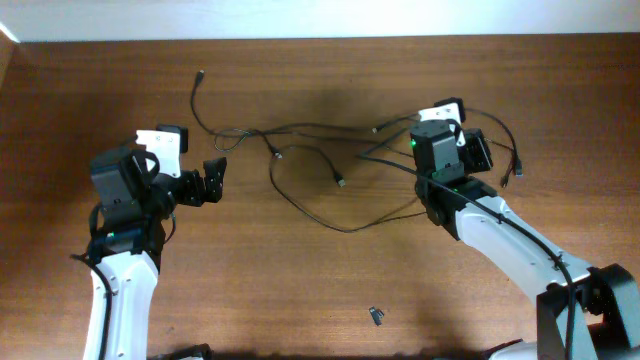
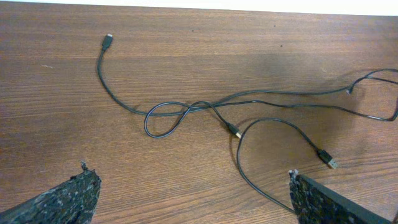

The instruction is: Untangle cables

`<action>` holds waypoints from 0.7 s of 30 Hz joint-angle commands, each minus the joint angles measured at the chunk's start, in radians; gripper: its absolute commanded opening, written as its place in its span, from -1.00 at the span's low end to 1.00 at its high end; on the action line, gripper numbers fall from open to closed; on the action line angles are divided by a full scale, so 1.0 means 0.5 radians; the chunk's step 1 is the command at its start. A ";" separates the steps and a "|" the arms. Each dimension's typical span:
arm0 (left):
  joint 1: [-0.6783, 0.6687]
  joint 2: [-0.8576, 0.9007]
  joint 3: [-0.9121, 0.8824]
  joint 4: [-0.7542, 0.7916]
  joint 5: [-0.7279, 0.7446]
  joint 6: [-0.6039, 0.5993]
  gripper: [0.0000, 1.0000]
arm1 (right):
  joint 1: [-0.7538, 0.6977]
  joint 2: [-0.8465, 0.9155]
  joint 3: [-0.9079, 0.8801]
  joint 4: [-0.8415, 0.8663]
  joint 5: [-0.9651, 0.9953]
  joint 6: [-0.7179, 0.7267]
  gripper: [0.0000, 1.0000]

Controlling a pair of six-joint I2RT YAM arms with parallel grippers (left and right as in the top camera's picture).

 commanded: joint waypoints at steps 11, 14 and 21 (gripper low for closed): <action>0.009 -0.010 0.001 0.002 0.035 -0.024 0.98 | -0.347 -0.198 0.008 -0.760 0.339 0.800 -0.92; 0.008 -0.010 0.001 0.002 0.035 -0.024 0.98 | -0.583 -0.198 0.008 -0.892 0.230 0.832 -0.92; 0.009 -0.010 0.001 0.002 0.035 -0.024 0.99 | -1.049 -0.198 0.008 -1.107 -0.496 0.996 -0.84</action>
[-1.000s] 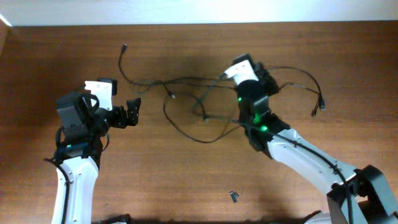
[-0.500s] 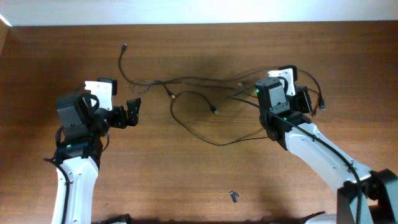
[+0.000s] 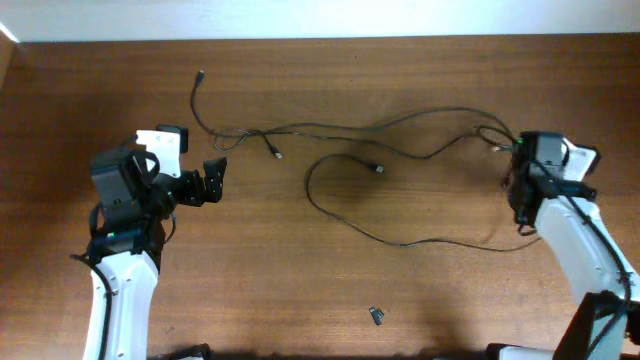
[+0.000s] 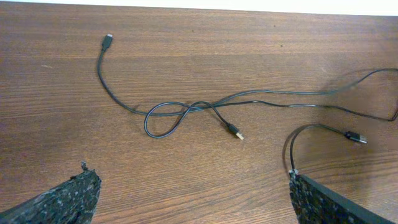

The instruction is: Untangle cables

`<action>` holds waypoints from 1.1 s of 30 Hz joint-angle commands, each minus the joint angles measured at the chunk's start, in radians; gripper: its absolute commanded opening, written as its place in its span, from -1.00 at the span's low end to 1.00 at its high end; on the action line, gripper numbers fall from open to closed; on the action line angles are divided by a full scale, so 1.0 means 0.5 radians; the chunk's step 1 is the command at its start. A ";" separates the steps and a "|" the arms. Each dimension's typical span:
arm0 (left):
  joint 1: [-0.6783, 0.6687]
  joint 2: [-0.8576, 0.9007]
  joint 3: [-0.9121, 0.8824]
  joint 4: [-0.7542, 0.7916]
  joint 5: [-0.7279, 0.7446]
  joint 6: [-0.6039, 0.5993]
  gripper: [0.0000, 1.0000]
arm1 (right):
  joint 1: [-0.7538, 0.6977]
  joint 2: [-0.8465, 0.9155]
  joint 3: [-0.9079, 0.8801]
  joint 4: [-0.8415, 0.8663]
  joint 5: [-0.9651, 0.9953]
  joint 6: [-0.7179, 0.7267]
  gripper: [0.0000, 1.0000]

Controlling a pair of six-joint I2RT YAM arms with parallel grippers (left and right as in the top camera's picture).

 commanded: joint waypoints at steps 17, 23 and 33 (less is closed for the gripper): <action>0.009 -0.010 0.001 0.004 0.034 -0.024 0.98 | -0.101 -0.040 0.002 -0.015 -2.296 0.098 0.97; 0.009 -0.010 0.001 0.004 0.034 -0.024 0.98 | -0.101 -0.040 0.002 -0.001 -2.104 0.098 0.97; -0.028 -0.010 0.001 -0.212 0.430 0.496 0.98 | -0.101 -0.448 0.044 -0.051 -1.557 0.101 0.98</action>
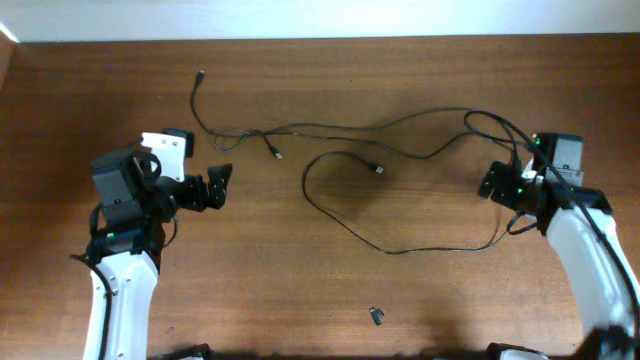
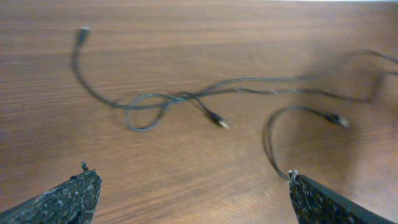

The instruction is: Untangle cables

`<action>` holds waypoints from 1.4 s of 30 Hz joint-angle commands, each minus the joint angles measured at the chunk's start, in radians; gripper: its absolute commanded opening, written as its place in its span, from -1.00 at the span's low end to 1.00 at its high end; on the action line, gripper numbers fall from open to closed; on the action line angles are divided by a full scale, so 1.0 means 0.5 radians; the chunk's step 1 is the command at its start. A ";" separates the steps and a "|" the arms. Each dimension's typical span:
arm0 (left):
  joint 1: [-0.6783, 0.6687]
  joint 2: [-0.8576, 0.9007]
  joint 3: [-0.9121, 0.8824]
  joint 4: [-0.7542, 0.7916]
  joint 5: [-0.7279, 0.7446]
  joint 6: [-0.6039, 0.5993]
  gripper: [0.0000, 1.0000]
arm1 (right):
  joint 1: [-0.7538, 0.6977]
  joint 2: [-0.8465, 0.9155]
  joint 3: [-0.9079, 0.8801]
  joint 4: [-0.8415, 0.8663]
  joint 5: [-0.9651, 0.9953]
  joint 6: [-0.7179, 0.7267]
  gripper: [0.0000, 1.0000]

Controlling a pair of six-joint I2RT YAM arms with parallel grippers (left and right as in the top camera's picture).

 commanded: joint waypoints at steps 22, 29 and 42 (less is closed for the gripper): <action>-1.094 1.338 1.080 -0.698 -0.654 0.582 0.98 | -0.002 -0.569 0.041 -0.224 -0.174 -0.179 0.97; -1.193 1.454 1.081 -0.487 -0.861 0.470 0.98 | -0.002 -0.568 0.039 -0.226 -0.173 -0.179 0.97; -1.226 1.590 1.080 -0.325 -0.831 0.216 0.98 | -0.002 -0.437 0.039 -0.236 -0.174 -0.179 0.98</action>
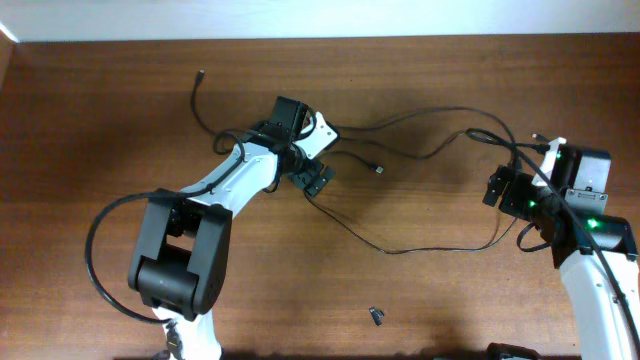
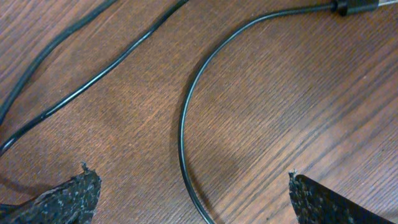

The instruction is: Untangle cables

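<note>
Two thin black cables lie on the brown table. The long cable (image 1: 400,122) runs from a plug at the far left (image 1: 200,75) across to the right side. The second cable (image 1: 345,225) curves from its plug (image 1: 378,168) down and round to the right. My left gripper (image 1: 310,172) hangs low over that curve, open, with the cable (image 2: 184,137) lying between its fingertips (image 2: 65,199). Its plug (image 2: 354,6) shows at the top right of the left wrist view. My right gripper (image 1: 498,187) sits beside the cables' right ends; its jaws do not show.
A small dark piece (image 1: 377,316) lies near the front edge of the table (image 1: 100,260). The long cable makes a small loop (image 1: 228,135) just left of my left arm. A pale wall strip runs along the back.
My left arm has moved from the left side of the table to the middle, its open gripper now low over the curved cable. The right arm has shifted slightly toward the front.
My right gripper was first over the tangle in the middle. Then it stood at the right edge, with the cables stretched rightward and the second cable's plug drawn clear of the knot. It stayed there, and my left arm has now come over that cable's curve.
</note>
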`<action>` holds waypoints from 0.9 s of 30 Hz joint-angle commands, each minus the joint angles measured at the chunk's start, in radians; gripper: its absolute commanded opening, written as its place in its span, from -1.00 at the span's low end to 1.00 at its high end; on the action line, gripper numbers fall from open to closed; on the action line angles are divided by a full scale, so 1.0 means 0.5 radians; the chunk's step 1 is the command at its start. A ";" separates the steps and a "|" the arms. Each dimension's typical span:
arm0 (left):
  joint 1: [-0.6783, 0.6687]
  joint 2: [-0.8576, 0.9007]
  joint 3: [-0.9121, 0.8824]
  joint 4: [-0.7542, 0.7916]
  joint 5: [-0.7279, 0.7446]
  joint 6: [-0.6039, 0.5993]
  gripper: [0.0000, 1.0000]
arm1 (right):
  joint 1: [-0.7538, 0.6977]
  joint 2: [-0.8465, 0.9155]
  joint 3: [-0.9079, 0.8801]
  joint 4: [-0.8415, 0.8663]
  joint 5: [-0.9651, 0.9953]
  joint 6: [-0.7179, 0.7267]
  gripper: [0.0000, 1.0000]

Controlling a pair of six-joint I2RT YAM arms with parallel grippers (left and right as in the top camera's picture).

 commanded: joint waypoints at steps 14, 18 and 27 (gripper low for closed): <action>-0.028 0.179 0.020 0.016 -0.208 -0.343 0.25 | -0.002 0.021 0.030 -0.004 -0.066 -0.014 0.98; -0.037 0.224 0.020 0.001 -0.207 -0.343 -0.65 | -0.002 0.021 0.030 -0.004 -0.065 -0.014 0.98; -0.041 0.223 0.020 -0.308 -0.208 -0.625 -1.00 | -0.002 0.021 0.030 -0.005 -0.064 -0.014 0.98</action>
